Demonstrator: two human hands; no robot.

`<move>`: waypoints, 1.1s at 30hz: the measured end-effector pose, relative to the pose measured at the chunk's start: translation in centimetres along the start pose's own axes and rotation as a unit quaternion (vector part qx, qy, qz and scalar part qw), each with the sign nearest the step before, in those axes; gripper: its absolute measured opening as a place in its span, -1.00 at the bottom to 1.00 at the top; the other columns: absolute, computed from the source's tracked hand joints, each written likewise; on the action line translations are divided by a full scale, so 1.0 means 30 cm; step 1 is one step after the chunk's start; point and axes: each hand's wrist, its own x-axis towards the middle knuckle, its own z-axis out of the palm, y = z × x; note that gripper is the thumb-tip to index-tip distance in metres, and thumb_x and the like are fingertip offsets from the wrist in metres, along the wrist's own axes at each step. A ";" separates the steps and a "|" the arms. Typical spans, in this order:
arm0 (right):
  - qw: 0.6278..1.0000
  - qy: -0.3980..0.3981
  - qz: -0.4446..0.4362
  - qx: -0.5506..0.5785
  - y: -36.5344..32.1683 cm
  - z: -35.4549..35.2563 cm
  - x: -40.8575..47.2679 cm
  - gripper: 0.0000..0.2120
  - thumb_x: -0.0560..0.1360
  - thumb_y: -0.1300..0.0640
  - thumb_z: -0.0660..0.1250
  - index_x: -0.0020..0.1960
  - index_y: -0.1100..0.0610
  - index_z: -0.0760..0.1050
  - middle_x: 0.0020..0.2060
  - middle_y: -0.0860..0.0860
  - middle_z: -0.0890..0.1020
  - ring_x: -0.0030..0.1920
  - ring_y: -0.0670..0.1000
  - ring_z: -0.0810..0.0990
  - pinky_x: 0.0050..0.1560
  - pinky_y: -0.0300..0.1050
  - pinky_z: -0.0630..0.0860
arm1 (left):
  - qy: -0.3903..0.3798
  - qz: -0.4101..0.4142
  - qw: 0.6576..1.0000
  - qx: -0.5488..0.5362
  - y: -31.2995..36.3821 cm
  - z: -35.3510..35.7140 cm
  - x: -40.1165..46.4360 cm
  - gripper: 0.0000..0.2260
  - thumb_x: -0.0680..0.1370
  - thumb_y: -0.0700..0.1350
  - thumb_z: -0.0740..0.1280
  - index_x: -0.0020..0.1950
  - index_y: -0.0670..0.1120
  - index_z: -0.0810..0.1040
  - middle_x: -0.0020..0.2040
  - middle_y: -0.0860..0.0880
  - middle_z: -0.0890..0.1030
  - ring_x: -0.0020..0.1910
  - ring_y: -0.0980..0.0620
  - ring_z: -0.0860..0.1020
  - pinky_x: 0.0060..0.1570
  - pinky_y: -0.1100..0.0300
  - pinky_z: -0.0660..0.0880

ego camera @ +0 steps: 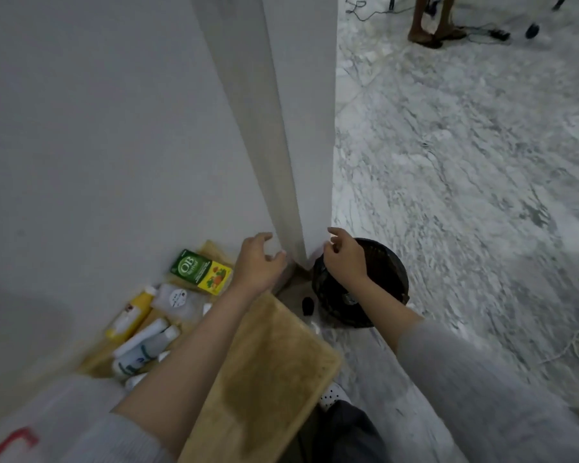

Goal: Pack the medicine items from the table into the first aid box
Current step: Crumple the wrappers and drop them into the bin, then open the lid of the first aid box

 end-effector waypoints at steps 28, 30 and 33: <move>0.758 -0.313 -0.570 -0.046 -0.337 0.903 -0.820 -0.78 0.43 0.04 0.32 0.06 -0.03 0.61 0.17 -0.04 0.58 0.23 -0.02 0.47 0.24 -0.15 0.36 | 0.447 -0.079 0.890 -0.048 -0.969 -0.578 -1.117 -0.72 0.40 0.05 0.35 0.11 0.13 0.56 0.20 0.24 0.47 0.20 0.22 0.41 0.25 0.15 0.35; 0.747 -0.320 -0.582 -0.033 -0.292 0.920 -0.821 -0.79 0.43 0.04 0.35 0.06 -0.03 0.61 0.18 -0.04 0.58 0.27 0.00 0.45 0.27 -0.10 0.37 | 0.437 -0.047 0.897 -0.039 -1.029 -0.521 -1.129 -0.73 0.40 0.11 0.36 0.09 0.27 0.51 0.25 0.35 0.40 0.26 0.30 0.34 0.23 0.22 0.33; 0.734 -0.313 -0.602 -0.018 -0.240 0.940 -0.816 -0.76 0.41 -0.02 0.37 0.07 -0.03 0.61 0.23 -0.02 0.55 0.35 0.00 0.39 0.33 -0.06 0.32 | 0.444 0.002 0.895 -0.044 -1.092 -0.475 -1.125 -0.66 0.39 0.11 0.37 0.17 0.26 0.50 0.36 0.28 0.38 0.37 0.23 0.29 0.19 0.41 0.32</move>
